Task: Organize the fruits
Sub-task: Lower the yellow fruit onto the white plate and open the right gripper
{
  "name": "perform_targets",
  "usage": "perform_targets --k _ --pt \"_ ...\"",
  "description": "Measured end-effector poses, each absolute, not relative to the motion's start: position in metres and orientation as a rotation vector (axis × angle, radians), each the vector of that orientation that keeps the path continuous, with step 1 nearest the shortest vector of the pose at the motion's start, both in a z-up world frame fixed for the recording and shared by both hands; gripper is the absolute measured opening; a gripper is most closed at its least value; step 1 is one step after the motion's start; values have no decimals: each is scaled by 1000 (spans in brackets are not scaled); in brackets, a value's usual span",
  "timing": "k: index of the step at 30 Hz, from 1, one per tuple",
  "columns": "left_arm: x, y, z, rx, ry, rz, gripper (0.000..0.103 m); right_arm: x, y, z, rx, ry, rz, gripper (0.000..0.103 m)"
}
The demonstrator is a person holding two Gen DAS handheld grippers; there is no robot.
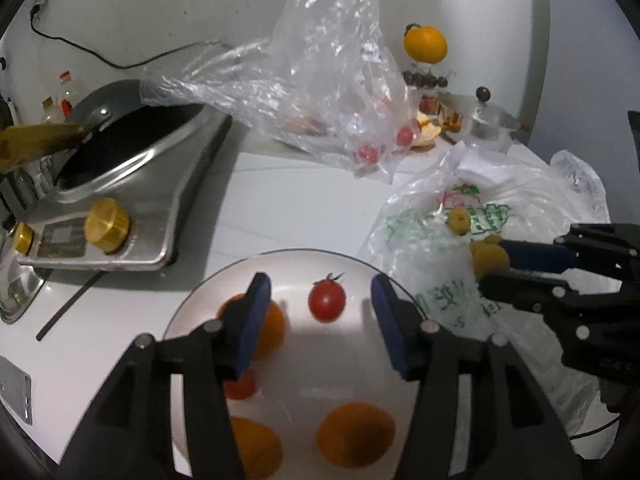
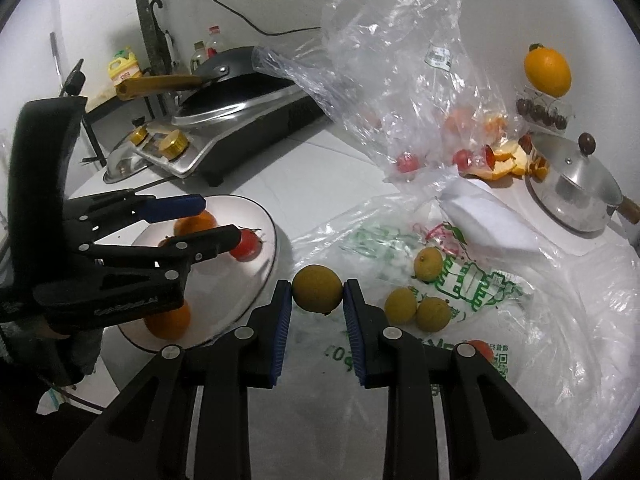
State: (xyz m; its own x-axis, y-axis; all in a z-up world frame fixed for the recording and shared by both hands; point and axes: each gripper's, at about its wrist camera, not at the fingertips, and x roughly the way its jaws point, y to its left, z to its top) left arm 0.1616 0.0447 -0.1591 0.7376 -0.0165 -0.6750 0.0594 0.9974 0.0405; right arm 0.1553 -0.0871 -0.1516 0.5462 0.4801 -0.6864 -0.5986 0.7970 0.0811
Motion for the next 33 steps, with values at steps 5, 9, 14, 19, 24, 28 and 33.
perform_targets --k 5,9,14,19,24,28,33 --pt "146 56 -152 51 712 -35 54 146 -75 -147 -193 745 652 29" --pt "137 68 -150 31 697 -30 54 142 -64 -145 -208 743 657 29" --pt "129 84 -149 12 685 -16 54 140 -49 -145 -228 746 664 29" --pt "123 98 -151 -5 680 -9 54 141 -33 -151 -246 760 674 29" --pt "122 108 -152 -20 673 -6 54 147 -19 -158 -254 781 679 29" --pt "123 115 -154 -33 671 -2 54 152 -10 -164 -271 798 680 29" --pt "125 122 -158 -51 673 -2 57 157 -1 -173 -290 820 678 29"
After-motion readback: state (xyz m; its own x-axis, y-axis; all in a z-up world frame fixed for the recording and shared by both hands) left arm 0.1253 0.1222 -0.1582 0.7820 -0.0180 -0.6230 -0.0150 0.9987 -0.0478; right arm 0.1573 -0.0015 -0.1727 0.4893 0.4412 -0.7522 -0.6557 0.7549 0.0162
